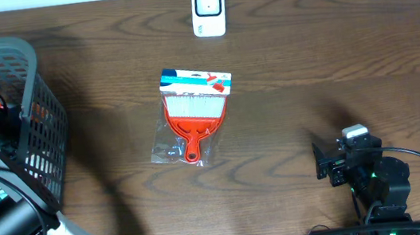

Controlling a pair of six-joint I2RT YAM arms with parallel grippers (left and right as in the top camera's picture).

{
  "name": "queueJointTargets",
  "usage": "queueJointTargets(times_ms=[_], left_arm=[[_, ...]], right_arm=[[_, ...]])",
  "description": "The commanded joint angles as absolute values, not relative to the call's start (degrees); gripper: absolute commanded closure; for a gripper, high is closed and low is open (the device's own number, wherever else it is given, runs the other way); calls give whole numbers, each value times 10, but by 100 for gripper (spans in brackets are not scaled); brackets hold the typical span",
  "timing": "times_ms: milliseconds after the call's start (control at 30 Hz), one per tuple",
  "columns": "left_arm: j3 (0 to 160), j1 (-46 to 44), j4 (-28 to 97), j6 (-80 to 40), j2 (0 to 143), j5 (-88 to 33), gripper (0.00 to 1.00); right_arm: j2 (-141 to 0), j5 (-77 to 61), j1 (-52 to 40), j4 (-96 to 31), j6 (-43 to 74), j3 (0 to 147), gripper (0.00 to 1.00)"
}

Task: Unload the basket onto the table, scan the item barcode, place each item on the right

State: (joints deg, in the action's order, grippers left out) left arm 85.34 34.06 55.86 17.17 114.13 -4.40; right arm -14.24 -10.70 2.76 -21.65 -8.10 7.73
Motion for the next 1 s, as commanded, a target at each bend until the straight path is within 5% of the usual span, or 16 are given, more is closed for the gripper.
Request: queueJointTargets(times_ms=[0,867,967], left_arm=[[847,338,542,162,1149,-62,60],[876,338,465,154,1148,-25,60],[876,338,469,154,1148,-25,44]], right_arm=[[-142,-105,29,-217,-78,72,1],[-142,-105,29,-217,-78,66,1],[-142,-105,29,-217,-78,66,1]])
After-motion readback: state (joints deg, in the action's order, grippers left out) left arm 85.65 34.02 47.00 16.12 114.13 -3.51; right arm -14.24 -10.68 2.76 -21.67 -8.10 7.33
